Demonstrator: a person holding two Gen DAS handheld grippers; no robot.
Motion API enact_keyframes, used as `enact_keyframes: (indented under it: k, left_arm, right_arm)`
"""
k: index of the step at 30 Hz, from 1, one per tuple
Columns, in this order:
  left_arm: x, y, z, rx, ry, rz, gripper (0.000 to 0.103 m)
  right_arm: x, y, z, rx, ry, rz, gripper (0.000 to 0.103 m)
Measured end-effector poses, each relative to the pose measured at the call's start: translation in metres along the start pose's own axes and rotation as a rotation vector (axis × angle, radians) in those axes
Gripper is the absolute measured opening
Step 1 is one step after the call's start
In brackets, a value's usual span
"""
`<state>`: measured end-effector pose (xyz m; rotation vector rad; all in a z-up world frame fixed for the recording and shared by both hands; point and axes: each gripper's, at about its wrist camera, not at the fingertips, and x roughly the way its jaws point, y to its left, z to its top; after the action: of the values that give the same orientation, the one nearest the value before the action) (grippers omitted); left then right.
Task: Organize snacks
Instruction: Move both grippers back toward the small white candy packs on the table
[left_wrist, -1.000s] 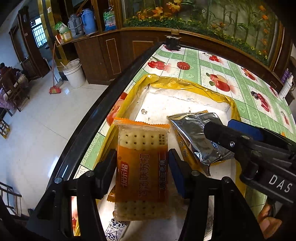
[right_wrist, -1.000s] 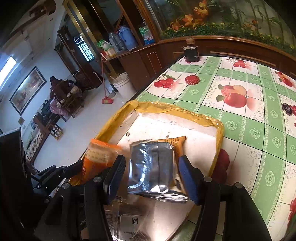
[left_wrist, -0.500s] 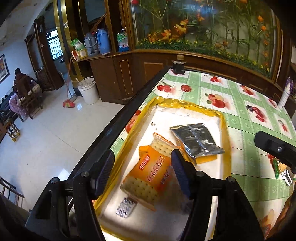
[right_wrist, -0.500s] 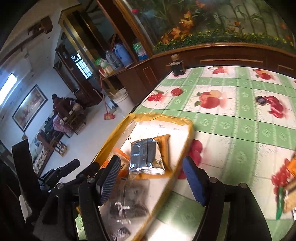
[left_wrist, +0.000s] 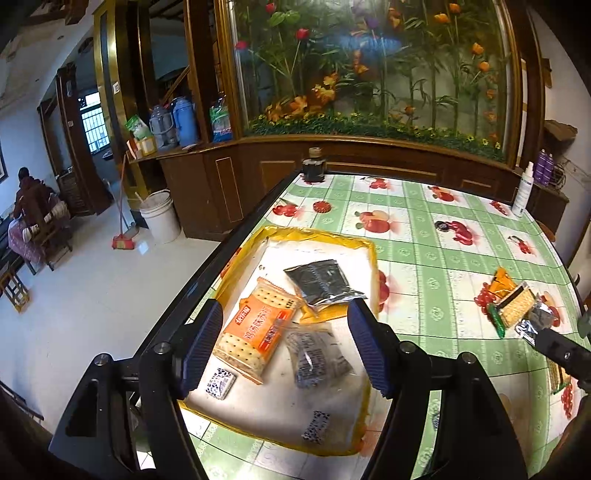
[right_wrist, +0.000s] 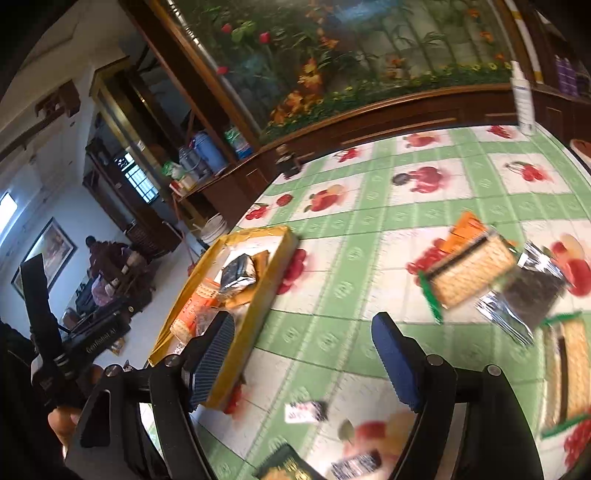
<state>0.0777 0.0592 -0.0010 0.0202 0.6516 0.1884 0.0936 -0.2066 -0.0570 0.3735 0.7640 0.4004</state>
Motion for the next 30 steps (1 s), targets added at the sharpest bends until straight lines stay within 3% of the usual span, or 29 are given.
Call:
enact_keyframes:
  k: [11,26,30]
  left_arm:
    - [-0.022,-0.017,-0.003,0.023,-0.035,-0.02,0.07]
    - [-0.037,-0.034,-0.009,0.043,-0.041,-0.045,0.07]
    - [-0.034,-0.036,-0.001,0.068,-0.097,-0.013,0.07]
  right_arm:
    - [-0.036,-0.04,-0.019,0.067,-0.026,-0.043,0.079]
    - [-0.067,-0.067,-0.034,0.118,-0.054,-0.102,0.084]
    - [-0.075,-0.082,-0.037,0.142,-0.054,-0.127,0.085]
